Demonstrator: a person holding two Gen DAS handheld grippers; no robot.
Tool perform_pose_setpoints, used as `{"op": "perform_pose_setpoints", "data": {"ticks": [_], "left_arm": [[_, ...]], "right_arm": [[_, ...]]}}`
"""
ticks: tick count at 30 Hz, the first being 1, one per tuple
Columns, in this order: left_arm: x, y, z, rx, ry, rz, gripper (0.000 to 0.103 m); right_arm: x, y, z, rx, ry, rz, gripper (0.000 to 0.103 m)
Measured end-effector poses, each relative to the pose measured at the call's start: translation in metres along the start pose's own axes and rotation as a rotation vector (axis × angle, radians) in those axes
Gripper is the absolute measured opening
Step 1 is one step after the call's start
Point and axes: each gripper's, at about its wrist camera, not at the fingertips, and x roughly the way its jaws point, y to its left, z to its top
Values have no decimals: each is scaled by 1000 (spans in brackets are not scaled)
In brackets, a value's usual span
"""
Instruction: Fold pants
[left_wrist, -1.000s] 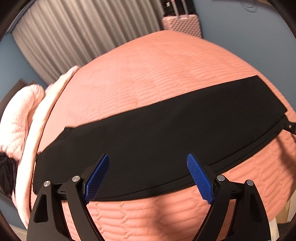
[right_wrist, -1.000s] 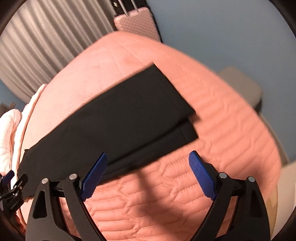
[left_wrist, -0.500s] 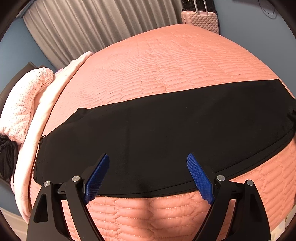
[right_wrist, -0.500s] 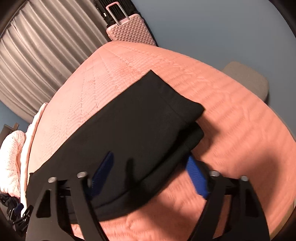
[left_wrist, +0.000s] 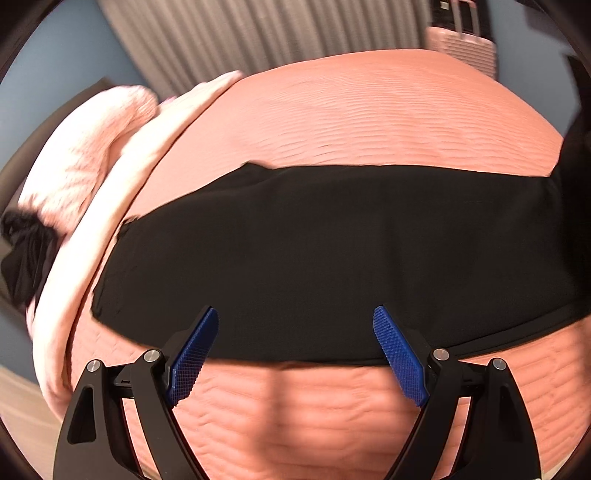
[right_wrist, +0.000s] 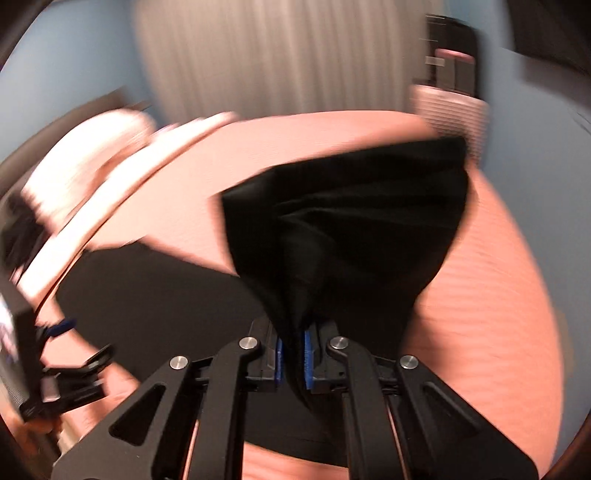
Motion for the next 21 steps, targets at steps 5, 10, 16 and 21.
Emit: {"op": "perform_pose_setpoints", "data": {"ticks": [5,10,16,21], "left_arm": [[15,48,-17,-47,34,41,84],[26,74,-33,-72,64,41,84],[33,84,-39,-80,56,8,84],[38,85,-39,-86,56,-13,84]], "right_arm": [[98,97,-21,-102,181,156,7],[139,146,-49,-229,236,93,12],[94,158,-47,-251,186,113,85],[69,159,-10,-269,106,214,86]]}}
